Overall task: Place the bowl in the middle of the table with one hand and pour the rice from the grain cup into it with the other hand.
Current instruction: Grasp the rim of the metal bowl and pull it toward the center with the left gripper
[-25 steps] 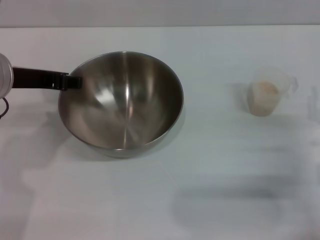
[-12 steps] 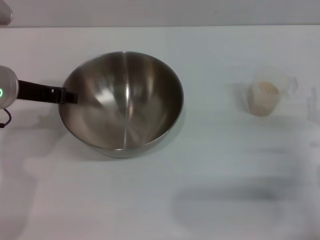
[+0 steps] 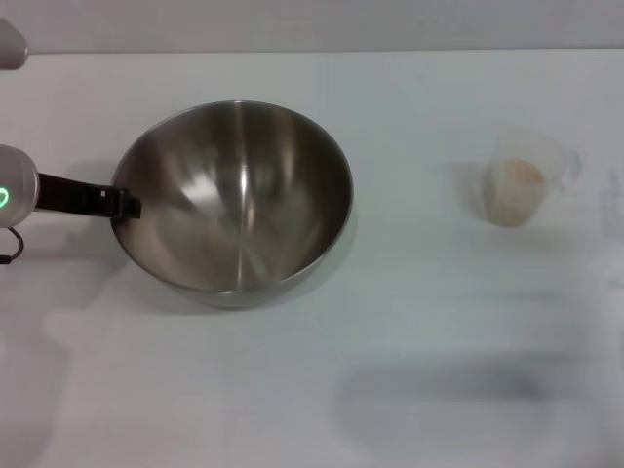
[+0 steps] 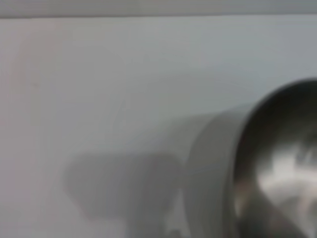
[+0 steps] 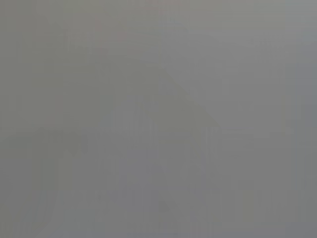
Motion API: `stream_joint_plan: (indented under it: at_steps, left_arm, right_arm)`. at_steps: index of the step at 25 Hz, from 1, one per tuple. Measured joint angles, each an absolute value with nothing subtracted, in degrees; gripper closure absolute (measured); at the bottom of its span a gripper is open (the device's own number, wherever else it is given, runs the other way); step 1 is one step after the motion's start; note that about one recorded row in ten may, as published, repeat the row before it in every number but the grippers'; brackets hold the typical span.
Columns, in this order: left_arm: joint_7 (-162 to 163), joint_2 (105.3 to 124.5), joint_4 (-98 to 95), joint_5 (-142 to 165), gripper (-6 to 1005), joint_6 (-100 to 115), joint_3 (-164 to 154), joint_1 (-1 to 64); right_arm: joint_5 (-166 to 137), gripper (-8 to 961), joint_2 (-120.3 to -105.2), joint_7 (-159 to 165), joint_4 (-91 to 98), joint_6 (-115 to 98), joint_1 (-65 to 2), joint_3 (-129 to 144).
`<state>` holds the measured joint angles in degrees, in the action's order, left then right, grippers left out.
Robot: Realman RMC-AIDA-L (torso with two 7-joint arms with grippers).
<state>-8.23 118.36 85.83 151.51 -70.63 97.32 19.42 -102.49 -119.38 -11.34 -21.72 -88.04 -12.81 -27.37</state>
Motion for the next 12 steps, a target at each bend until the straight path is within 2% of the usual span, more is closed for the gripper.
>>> stream_joint_plan:
  at_steps: [1, 6, 9, 12]
  left_arm:
    - [-8.69, 118.35, 85.69, 151.52, 436, -70.89, 96.69, 19.67]
    - [-9.43, 118.38, 85.1, 151.72, 650, -71.29, 95.13, 20.57]
    - [-9.12, 118.39, 85.08, 151.38, 837, -71.12, 95.22, 20.63]
    - [-9.12, 118.38, 85.08, 151.36, 889, -71.12, 95.24, 20.66]
  right_arm:
    - [-102.48, 463, -119.4, -11.34, -21.69, -88.26, -12.84, -27.27]
    - [-102.48, 463, -119.42, -11.36, -21.69, -88.61, -12.9, -27.21]
    - [-102.48, 464, -119.44, -11.37, -21.63, -88.92, -12.88, -27.19]
    - [-102.48, 464, -119.44, -11.39, -21.49, -89.09, -12.78, -27.17]
